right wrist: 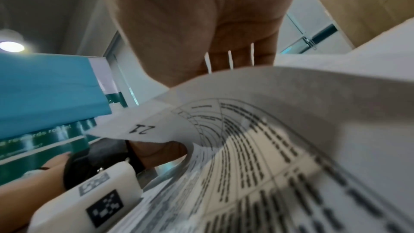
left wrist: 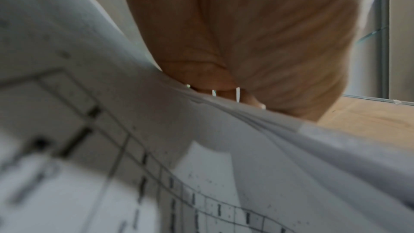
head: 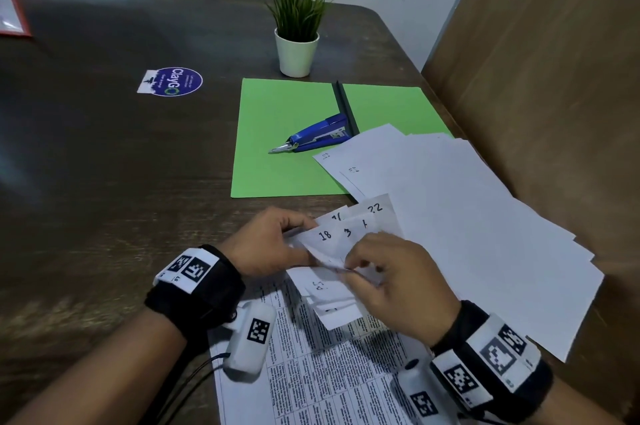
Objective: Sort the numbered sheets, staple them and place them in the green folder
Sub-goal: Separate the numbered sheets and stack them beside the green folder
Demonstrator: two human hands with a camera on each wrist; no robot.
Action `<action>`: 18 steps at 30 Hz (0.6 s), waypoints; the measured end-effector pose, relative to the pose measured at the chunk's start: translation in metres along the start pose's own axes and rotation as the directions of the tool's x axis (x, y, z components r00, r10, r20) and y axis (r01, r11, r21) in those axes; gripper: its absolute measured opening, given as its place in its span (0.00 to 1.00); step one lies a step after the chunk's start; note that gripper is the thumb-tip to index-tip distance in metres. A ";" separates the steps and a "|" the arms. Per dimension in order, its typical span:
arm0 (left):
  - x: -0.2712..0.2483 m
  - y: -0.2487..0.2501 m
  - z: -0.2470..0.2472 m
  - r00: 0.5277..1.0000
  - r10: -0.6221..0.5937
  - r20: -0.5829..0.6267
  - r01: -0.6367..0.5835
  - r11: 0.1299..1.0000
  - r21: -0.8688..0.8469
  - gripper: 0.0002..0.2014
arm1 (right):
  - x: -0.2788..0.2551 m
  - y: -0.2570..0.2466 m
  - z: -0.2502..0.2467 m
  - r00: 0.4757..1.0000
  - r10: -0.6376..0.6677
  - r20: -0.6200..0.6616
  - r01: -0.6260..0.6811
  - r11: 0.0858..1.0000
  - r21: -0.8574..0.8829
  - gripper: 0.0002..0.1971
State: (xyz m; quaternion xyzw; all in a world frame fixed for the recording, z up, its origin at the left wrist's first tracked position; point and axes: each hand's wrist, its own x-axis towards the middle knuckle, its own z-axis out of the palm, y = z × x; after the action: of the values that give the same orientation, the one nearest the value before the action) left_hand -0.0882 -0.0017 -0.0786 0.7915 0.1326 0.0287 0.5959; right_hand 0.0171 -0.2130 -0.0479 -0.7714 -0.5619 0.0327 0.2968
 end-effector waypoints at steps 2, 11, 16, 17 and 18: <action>-0.001 0.003 -0.002 1.000 -0.018 0.016 0.017 1.000 0.018 0.09 | 0.001 0.001 0.000 0.993 0.107 0.041 -0.105 0.994 -0.034 0.16; 0.001 0.008 -0.008 0.995 -0.096 0.040 0.090 0.985 0.145 0.12 | 0.005 0.025 -0.026 0.919 0.378 0.111 -0.394 0.896 0.204 0.25; 0.003 0.010 -0.011 0.991 -0.122 0.052 0.112 0.982 0.154 0.11 | -0.002 0.041 -0.049 0.872 0.411 0.266 -0.435 0.900 0.037 0.19; 0.003 0.010 -0.012 0.991 -0.122 0.056 0.112 0.980 0.162 0.11 | -0.005 0.044 -0.052 0.810 0.435 0.393 -0.454 0.889 -0.049 0.20; 0.003 0.010 -0.012 0.991 -0.122 0.062 0.110 0.980 0.168 0.11 | -0.009 0.049 -0.054 0.777 0.454 0.436 -0.471 0.879 -0.076 0.20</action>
State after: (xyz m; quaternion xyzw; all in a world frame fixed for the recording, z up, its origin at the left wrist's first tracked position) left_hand -0.0861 0.0077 -0.0659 0.8294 0.1586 -0.0457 0.5337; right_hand 0.0761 -0.2527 -0.0303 -0.8519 -0.4070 0.2889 0.1590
